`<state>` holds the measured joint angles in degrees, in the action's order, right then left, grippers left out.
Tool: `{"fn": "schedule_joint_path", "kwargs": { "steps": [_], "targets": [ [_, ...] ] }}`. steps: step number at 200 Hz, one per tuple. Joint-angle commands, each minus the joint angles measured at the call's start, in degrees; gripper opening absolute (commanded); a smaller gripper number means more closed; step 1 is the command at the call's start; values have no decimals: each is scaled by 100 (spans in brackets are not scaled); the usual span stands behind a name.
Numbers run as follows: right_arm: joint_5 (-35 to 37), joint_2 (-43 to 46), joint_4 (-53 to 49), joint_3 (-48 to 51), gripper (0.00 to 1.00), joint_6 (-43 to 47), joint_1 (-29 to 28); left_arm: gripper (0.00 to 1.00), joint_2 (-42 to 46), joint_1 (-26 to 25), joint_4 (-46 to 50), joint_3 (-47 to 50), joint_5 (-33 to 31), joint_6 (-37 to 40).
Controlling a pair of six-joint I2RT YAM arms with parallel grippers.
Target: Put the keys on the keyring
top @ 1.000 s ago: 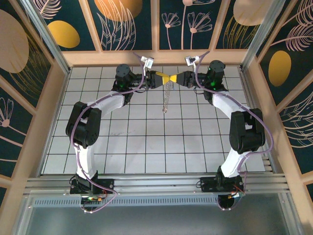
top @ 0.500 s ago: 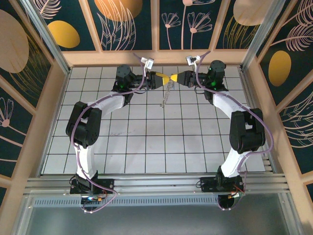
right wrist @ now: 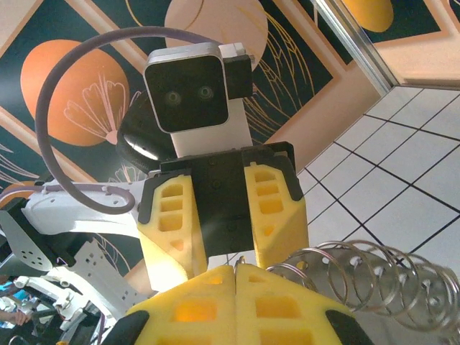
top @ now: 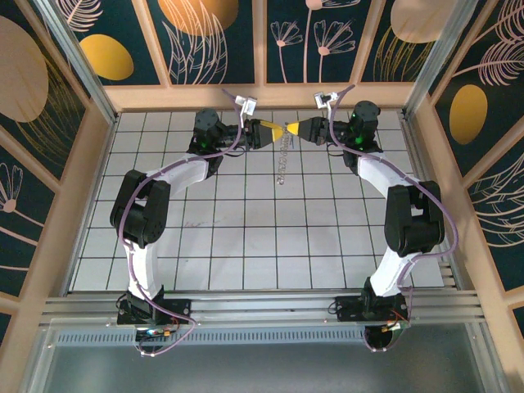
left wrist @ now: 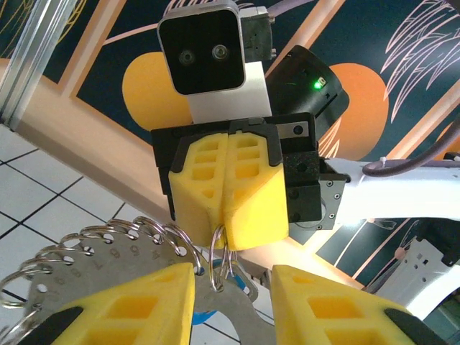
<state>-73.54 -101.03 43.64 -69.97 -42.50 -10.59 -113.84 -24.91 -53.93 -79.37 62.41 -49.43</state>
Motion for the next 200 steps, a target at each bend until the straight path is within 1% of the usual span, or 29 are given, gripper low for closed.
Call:
{"fn": "schedule_joint_path", "kwargs": {
  "steps": [1, 111, 126, 160, 185, 200],
  "targets": [
    [-13, -37, 405, 7, 0, -65, -14, 34, 31, 3, -399, 27, 38, -174],
    [23, -129, 426, -65, 0, -100, -127, 33, -73, -41, -451, -51, 69, -227],
    [24, -131, 426, -78, 0, -100, -136, 32, -75, -34, -458, -60, 74, -235],
    [43, -146, 428, -86, 0, -109, -146, 26, -92, -52, -480, -70, 105, -254],
    [42, -152, 445, -95, 0, -126, -166, 25, -98, -65, -491, -52, 122, -248],
    [56, -154, 444, -104, 0, -127, -181, 23, -99, -73, -502, -44, 140, -244]
  ]
}}
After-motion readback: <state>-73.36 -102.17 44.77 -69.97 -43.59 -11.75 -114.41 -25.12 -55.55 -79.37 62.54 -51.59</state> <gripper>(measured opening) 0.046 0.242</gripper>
